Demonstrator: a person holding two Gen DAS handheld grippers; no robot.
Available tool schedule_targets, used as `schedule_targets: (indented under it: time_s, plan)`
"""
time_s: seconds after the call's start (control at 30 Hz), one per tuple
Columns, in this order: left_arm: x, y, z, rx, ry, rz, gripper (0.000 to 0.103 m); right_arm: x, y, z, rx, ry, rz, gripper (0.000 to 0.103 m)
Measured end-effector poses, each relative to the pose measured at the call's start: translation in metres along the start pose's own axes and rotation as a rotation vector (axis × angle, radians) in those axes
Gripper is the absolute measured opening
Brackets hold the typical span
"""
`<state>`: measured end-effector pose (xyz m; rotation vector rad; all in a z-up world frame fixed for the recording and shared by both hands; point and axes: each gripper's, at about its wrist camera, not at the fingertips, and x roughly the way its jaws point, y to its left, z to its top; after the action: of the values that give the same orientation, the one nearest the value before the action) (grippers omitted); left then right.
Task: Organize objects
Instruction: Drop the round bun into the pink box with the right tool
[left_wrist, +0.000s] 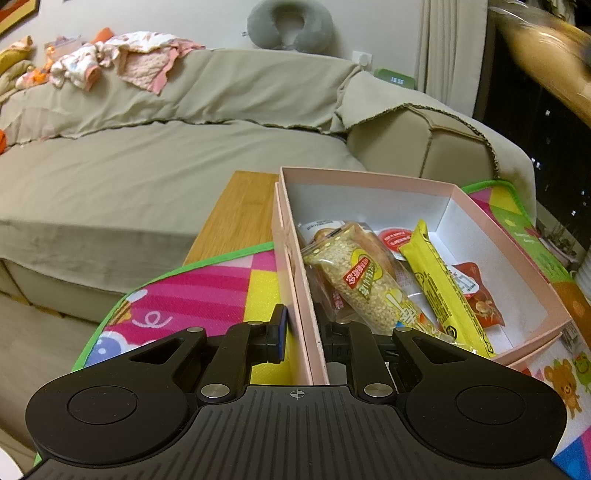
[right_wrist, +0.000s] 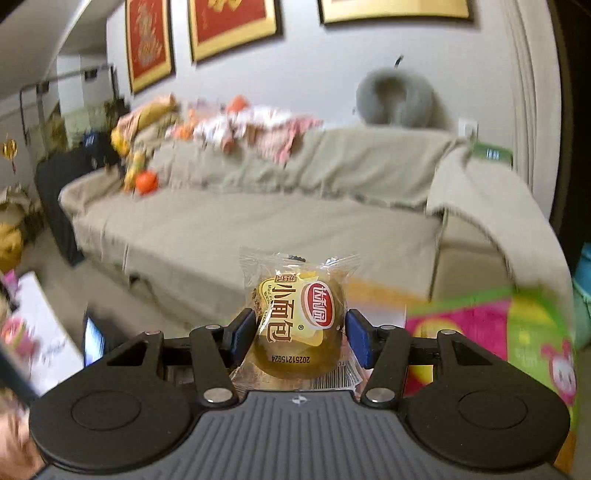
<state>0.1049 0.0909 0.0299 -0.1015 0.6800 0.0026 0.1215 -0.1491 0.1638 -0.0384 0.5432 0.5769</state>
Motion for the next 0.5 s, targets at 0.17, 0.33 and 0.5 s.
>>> schedule_targets:
  time_s: [0.17,0.33,0.5]
  plan:
    - [0.0,0.0,0.0,-0.002,-0.001,-0.002,0.016,0.037,-0.016,0.026,0.056,-0.028,-0.047,0.075]
    - [0.0,0.0,0.001,-0.004,-0.002,-0.006,0.017,0.048,-0.037,0.0,0.097,0.031,-0.1,0.075]
    - [0.001,-0.001,0.002,-0.009,-0.003,-0.005,0.017,0.04,-0.075,-0.04,0.123,0.097,-0.218,0.077]
